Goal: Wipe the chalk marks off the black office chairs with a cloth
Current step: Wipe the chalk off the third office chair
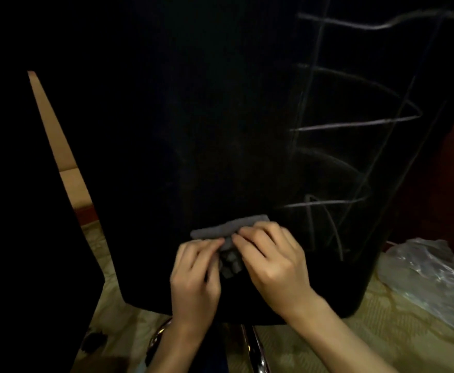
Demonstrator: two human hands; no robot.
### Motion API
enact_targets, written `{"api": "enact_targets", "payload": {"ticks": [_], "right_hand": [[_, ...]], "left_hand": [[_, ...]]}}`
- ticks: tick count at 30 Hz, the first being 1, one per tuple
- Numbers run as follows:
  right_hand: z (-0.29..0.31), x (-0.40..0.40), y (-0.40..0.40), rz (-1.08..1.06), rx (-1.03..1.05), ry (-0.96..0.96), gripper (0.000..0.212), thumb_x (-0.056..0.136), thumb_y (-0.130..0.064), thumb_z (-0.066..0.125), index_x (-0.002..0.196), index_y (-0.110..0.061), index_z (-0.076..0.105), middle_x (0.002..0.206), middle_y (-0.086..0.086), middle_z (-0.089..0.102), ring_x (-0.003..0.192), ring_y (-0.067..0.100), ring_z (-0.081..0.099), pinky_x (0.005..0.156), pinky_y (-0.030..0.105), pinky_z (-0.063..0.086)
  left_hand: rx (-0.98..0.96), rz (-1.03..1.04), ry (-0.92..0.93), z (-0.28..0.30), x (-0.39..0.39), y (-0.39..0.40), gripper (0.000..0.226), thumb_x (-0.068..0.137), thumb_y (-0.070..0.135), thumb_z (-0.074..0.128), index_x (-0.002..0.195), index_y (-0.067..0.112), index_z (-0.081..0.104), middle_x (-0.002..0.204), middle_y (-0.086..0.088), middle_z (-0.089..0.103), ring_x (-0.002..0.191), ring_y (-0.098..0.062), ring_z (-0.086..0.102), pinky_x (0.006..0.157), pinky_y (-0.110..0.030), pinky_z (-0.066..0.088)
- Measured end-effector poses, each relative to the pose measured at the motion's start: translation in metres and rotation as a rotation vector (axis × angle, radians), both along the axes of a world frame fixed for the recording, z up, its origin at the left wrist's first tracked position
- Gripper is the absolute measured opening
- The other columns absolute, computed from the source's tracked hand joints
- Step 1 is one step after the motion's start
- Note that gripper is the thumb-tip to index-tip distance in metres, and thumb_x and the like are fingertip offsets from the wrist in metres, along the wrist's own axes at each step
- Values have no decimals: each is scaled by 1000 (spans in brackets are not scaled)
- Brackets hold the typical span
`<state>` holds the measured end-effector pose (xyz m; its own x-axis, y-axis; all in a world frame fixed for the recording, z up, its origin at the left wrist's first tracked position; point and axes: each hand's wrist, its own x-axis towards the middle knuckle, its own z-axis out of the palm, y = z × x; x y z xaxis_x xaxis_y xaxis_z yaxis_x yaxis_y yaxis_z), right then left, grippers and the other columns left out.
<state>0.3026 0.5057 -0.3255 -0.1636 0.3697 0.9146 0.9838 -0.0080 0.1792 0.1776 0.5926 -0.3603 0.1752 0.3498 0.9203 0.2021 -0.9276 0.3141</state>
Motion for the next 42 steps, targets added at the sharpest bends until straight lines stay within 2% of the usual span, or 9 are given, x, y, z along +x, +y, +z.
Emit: {"api": "enact_targets", "payload": {"ticks": [7,10,13,16,24,29,33,38,42], "right_hand": [[109,10,3,-2,277,-74,27,102,-8,52,92,-3,76,99,11,73,87,31,63,69,38,46],[86,15,2,-27,274,-6,24,100,-7,54,90,-2,75,97,12,72,86,31,60,67,41,50],[20,31,-14,-43,162,115,23,101,-7,53,92,1,73,98,15,70,87,32,58,69,44,53],[-23,40,-32,-76,67,214,30,103,-13,49,98,2,74,100,15,70,91,31,58,70,44,55],[100,47,-29,-100,423,234,14,85,5,62,95,4,72,99,18,69,92,32,59,84,32,48],[35,42,-29,-104,313,334,14,88,-2,64,99,4,71,98,18,66,94,30,58,86,35,48],[-5,37,-33,-101,168,354,23,91,-6,63,110,4,71,108,16,65,101,27,60,89,35,52],[64,47,-39,-55,300,277,18,89,2,65,106,7,72,102,20,66,95,32,60,86,40,52],[131,52,-39,-101,442,247,18,90,4,62,106,6,71,105,19,66,99,29,59,91,30,48]], "left_hand": [[105,59,-277,104,30,-4,21,91,-8,60,106,-3,72,98,-17,65,92,-28,63,88,-34,51],[73,63,-267,85,43,-6,25,89,-6,58,110,1,70,97,-14,59,91,-28,59,87,-34,48],[78,2,-97,28,48,-18,26,92,4,53,115,13,62,101,-2,52,89,-23,54,81,-38,49],[114,-61,30,5,51,-26,22,92,5,56,111,10,67,96,-6,60,88,-21,56,74,-43,50],[212,-49,-139,135,77,-38,24,88,-5,58,106,2,73,94,-14,62,88,-25,54,83,-34,46],[317,24,33,79,66,-24,26,91,5,52,107,4,73,92,-16,65,86,-31,55,75,-42,43],[353,35,133,57,53,-17,28,96,11,51,103,4,76,98,-13,70,95,-25,58,83,-35,43],[419,-16,3,121,61,-25,24,95,4,55,106,4,76,101,-13,70,95,-28,59,82,-36,43],[450,11,-59,171,70,-28,22,94,4,62,112,5,74,104,-12,70,95,-25,59,80,-36,43]]}}
